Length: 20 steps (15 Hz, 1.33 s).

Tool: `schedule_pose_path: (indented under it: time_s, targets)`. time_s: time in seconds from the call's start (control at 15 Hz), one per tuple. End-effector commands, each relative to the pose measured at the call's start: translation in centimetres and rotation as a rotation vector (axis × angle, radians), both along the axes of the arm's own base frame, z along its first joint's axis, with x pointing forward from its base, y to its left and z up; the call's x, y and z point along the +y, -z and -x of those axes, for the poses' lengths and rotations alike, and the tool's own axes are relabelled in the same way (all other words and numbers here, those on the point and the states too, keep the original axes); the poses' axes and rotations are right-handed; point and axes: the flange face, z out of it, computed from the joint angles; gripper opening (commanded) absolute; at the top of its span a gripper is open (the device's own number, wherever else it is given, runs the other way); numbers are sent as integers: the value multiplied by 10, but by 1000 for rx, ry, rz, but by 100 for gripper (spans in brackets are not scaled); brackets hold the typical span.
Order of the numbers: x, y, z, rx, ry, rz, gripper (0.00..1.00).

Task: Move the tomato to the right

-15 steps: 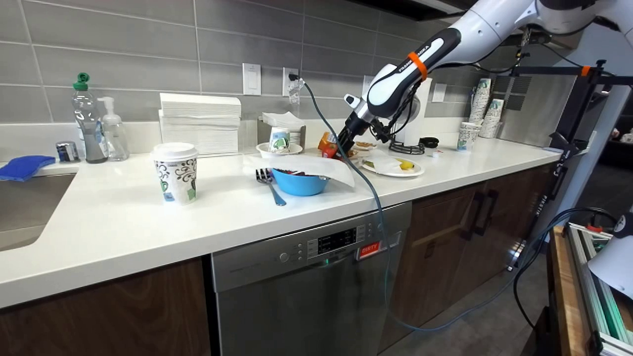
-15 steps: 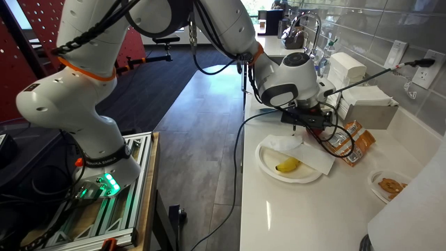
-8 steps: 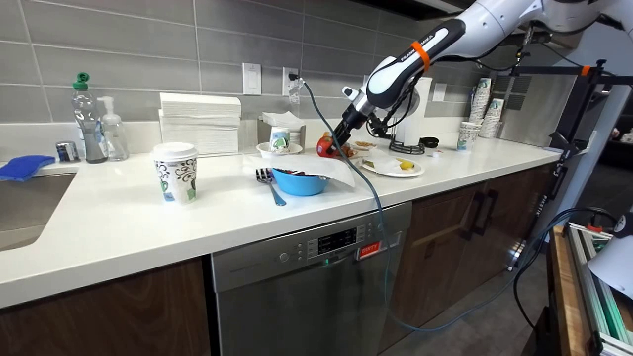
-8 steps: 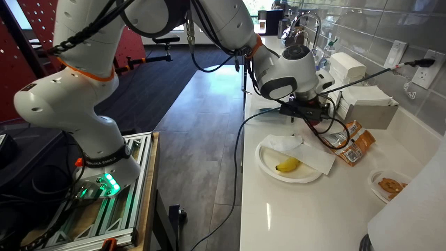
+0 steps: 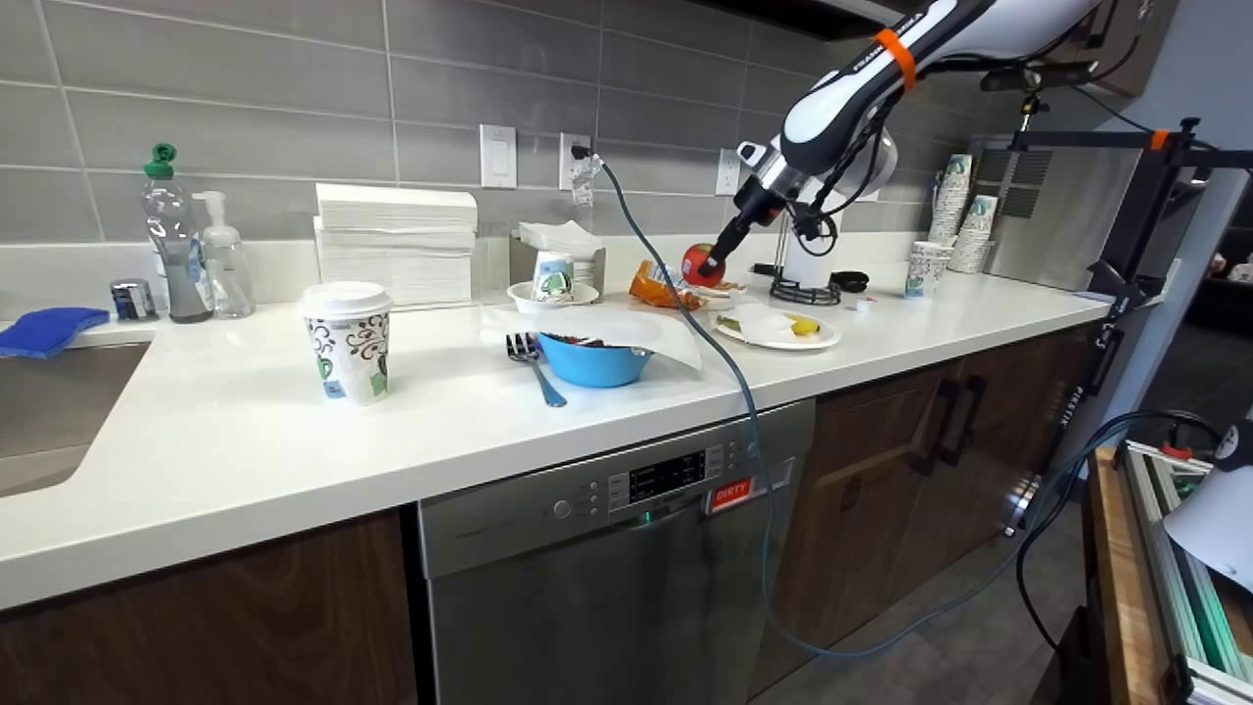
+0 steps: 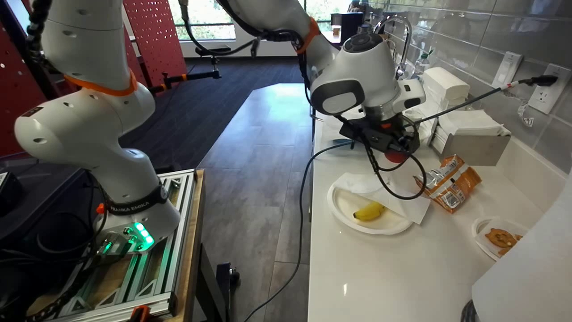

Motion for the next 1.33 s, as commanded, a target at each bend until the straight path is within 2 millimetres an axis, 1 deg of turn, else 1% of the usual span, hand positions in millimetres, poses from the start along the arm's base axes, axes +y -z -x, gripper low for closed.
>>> schedule_pose_path:
  time_s: [0.0,0.2,0.27,0.33,0.67,0.73,0.87,1.07,1.27]
  targets:
    - [-18,-20,60,21,142,-1,51]
    - [-30,-24,99,40,262,-15,51]
    - [-28,-16,65,45,176,-15,51]
    - [-30,-17,73,49,187,-9,76]
    - [-28,-14,69,51,182,-14,76]
    - [-28,-14,69,52,182,-15,51]
    - [-26,-6,74,89,191,-15,51]
    - [-29,7,92,161,235,-24,51]
    - [-28,22,96,184,254,-33,51]
